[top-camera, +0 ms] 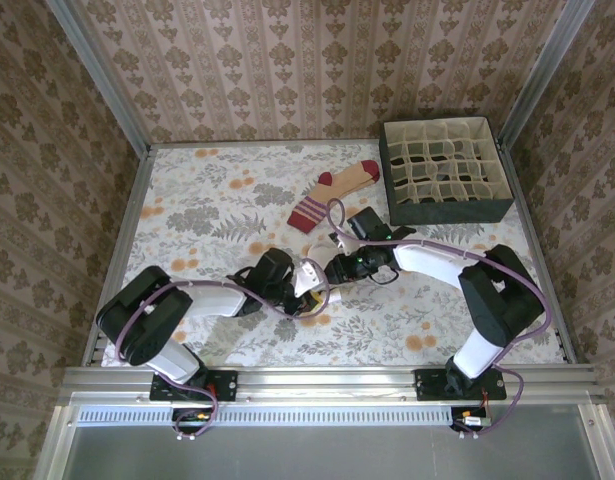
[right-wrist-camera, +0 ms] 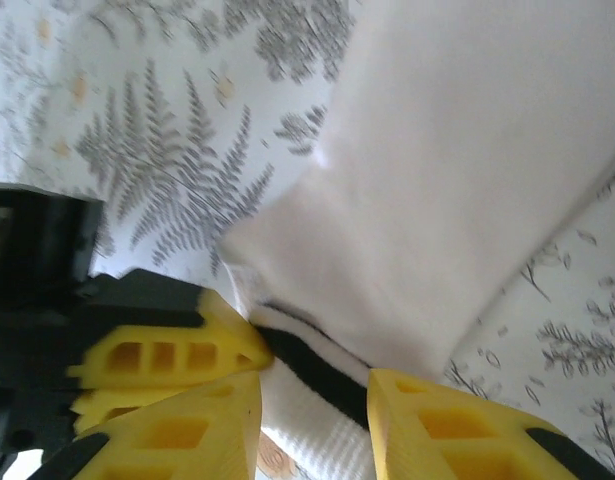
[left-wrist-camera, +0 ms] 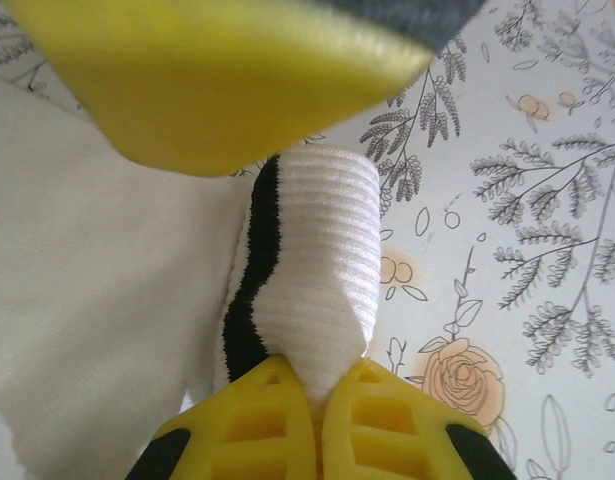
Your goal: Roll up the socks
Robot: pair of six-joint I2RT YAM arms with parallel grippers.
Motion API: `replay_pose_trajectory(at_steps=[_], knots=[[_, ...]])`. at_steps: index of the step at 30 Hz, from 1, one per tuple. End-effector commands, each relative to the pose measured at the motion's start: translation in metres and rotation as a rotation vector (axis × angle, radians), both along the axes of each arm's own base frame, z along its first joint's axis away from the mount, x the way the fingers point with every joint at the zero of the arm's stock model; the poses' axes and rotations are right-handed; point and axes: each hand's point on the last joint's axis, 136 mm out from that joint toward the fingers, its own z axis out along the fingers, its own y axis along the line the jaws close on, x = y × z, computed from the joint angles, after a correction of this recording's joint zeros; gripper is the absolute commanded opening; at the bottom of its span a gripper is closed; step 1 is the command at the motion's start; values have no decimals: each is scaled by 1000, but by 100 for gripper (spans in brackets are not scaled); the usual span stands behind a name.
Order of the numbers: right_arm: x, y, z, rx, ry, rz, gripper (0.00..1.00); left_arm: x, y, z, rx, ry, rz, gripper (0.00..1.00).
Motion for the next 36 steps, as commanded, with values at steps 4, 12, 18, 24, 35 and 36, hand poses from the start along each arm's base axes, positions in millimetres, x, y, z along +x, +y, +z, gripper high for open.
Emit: replay_pose_trajectory(at_steps=[4, 12, 18, 24, 35, 36], knots=[[-1, 23, 12, 154, -38, 93, 30, -21, 20, -20, 53, 314, 65, 0], [-16, 27, -10, 160, 51, 176, 32, -16, 22, -11, -36, 457, 94, 0], [-26, 23, -26, 128, 106, 207, 35, -11, 24, -11, -57, 494, 97, 0], [-34, 19, -31, 120, 130, 226, 38, -4, 26, -15, -58, 534, 129, 0], [-39, 3, -47, -32, 115, 248, 39, 9, 34, -23, -75, 605, 218, 0], [-39, 4, -48, -37, 112, 251, 39, 9, 35, -23, -76, 609, 219, 0]])
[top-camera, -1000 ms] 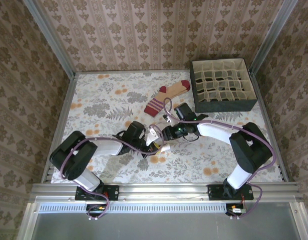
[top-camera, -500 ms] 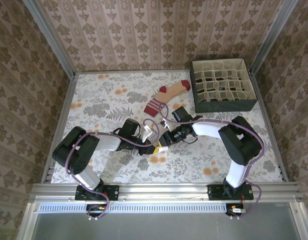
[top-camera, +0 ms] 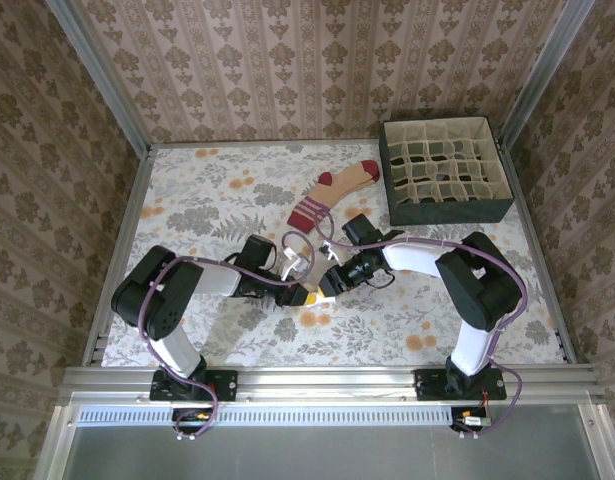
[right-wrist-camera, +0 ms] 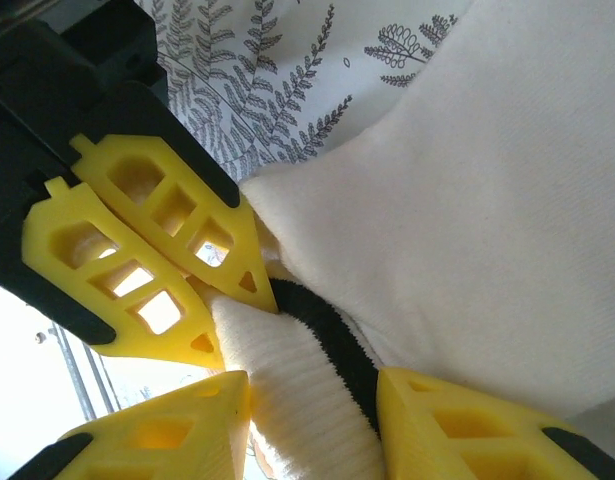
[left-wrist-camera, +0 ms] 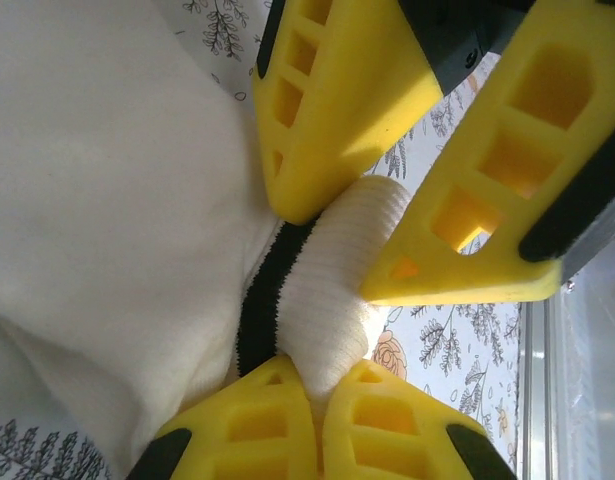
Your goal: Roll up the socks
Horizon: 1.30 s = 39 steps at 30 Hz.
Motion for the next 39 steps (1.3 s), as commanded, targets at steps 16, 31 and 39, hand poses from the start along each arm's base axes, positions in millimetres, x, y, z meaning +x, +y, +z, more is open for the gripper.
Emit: replay_pose_trajectory(at_steps=[16, 31, 39], knots=[[-26, -17, -27, -189, 48, 56, 8, 10, 18, -26, 90, 46, 135, 3], [-23, -36, -54, -289, 202, -33, 0, 9, 10, 53, -54, -425, 0, 24], [-24, -40, -62, -304, 300, -63, 0, -3, 11, 66, 22, -937, -119, 38]])
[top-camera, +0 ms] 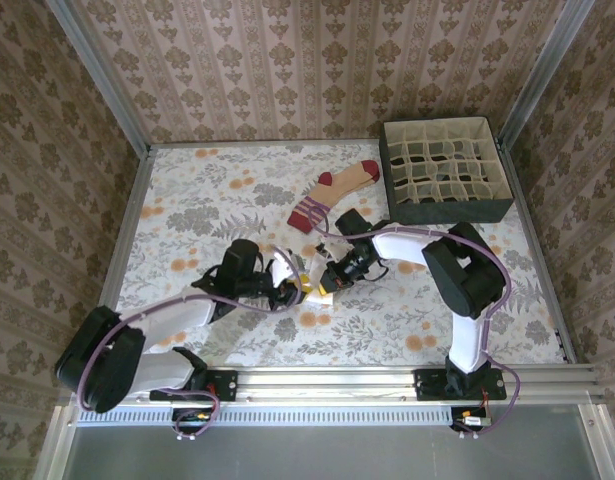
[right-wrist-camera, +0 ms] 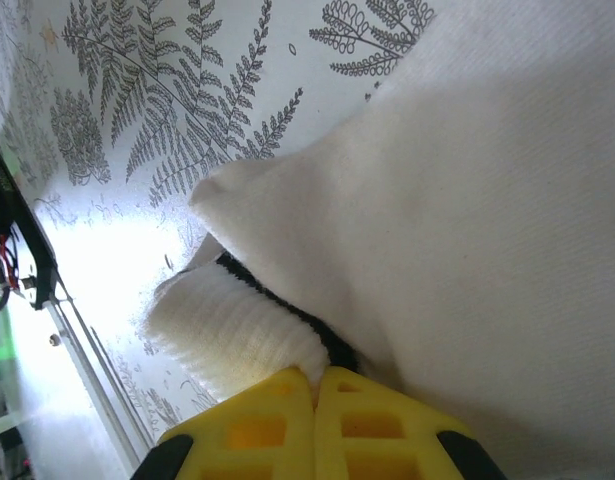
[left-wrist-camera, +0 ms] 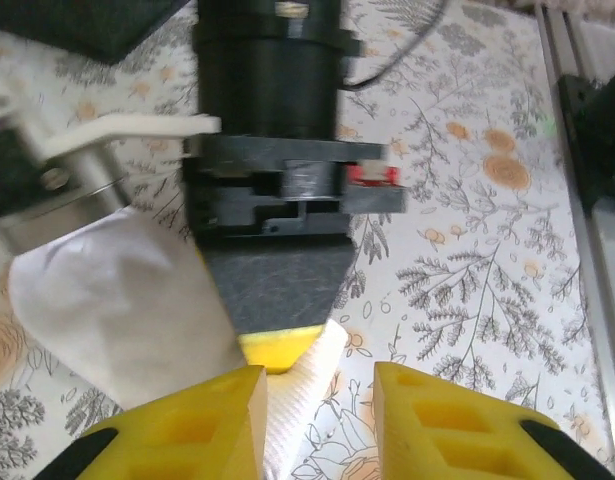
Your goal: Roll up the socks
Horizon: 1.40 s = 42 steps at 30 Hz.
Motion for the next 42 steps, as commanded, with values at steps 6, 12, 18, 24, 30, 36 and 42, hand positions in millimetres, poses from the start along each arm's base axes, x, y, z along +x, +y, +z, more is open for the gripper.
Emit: replay_pose_trajectory(at_steps=[6, 12, 18, 24, 30, 36, 42], knots=[[-28, -42, -48, -224, 184, -34, 0, 12, 10, -31, 133, -347, 3, 50], [-28, -42, -47, -218, 202, -34, 0, 18, -1, -45, 165, -322, -49, 51], [-29, -40, -47, -208, 218, -25, 0, 19, -7, -56, 184, -305, -84, 52], [-30, -38, -47, -200, 234, -16, 0, 13, -9, -71, 237, -222, -141, 43], [-28, -36, -43, -188, 233, -13, 0, 3, -9, -83, 284, -76, -180, 6], [-18, -31, -28, -134, 189, -65, 32, 1, -9, -83, 276, 88, -134, 0], [-2, -25, -7, -55, 95, -158, 39, 8, -3, -93, 294, 279, -26, 0]])
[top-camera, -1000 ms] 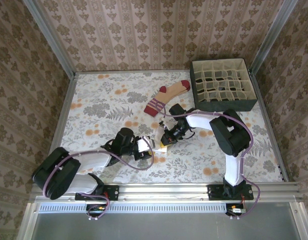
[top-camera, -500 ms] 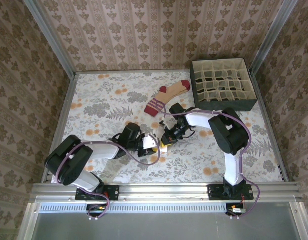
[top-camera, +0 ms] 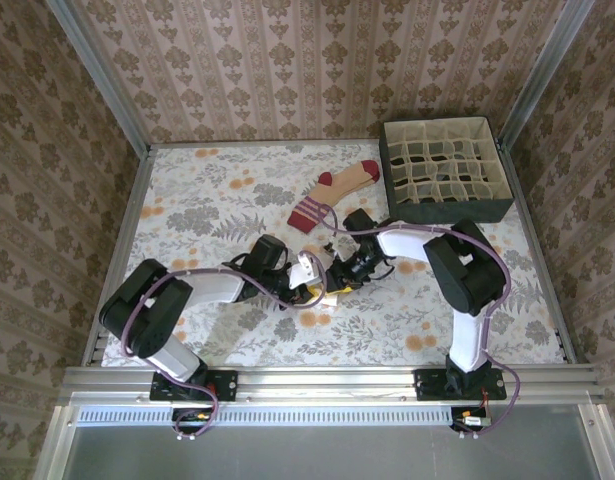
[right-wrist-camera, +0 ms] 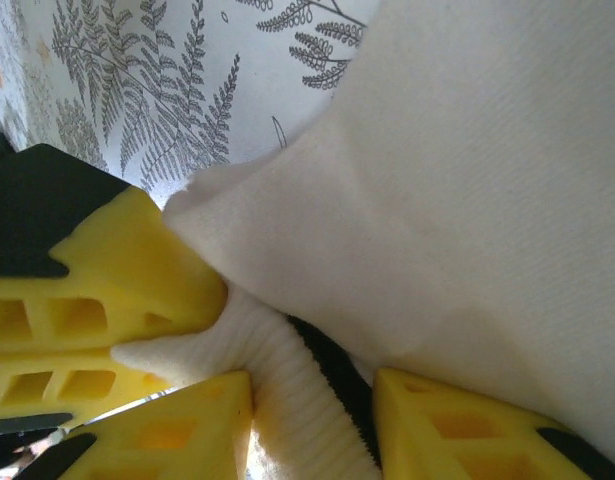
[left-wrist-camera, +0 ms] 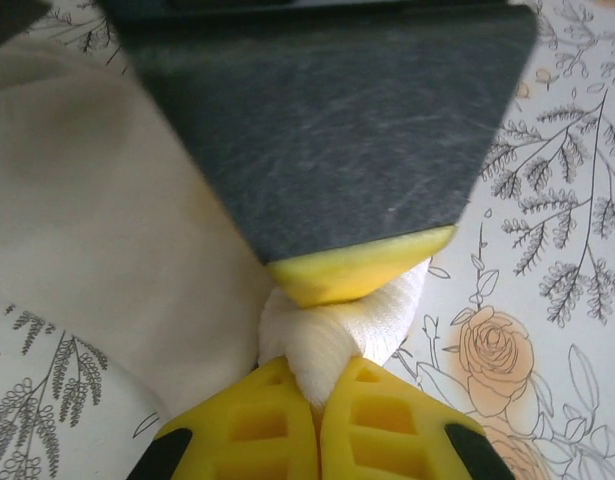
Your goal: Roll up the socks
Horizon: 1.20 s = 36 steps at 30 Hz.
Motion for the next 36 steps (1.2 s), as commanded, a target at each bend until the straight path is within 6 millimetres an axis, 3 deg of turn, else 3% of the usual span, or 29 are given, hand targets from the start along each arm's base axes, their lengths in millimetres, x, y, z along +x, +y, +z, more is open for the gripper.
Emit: replay_pose_trajectory(at_steps=[1, 14, 21, 23, 28, 30, 32, 36], knots=[[3, -11, -6, -57, -25, -76, 39, -9, 13, -19, 70, 191, 92, 0], [-2, -5, 3, -99, -167, -49, 40, -1, 15, -22, 121, 376, 192, 0], [-6, -12, -12, -177, -139, -60, 38, 3, 17, -32, 148, 450, 231, 0], [-7, -15, -16, -192, -129, -67, 34, 3, 18, -34, 148, 458, 241, 0], [-8, -20, -22, -217, -120, -85, 7, 1, 21, -38, 151, 465, 247, 0], [-9, -21, -25, -221, -110, -94, 1, 1, 21, -38, 147, 457, 252, 0], [-10, -22, -28, -223, -100, -99, 0, 2, 21, -37, 136, 440, 253, 2], [-12, -25, -35, -241, -70, -96, 0, 5, 19, -25, 94, 377, 226, 17]])
